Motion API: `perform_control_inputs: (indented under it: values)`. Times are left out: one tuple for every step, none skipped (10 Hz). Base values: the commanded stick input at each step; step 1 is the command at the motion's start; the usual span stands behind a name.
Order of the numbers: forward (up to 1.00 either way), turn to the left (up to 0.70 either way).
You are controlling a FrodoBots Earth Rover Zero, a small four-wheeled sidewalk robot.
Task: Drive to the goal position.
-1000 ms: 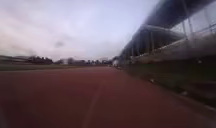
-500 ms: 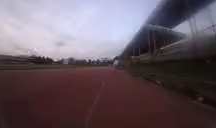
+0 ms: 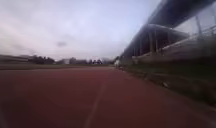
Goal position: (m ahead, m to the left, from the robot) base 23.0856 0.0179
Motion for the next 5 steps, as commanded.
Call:
perform_control_inputs:
  values:
    - [0.7, 0.0]
    - [0.7, 0.0]
    - [0.7, 0.0]
    - [0.7, -0.1]
    - [0.7, -0.22]
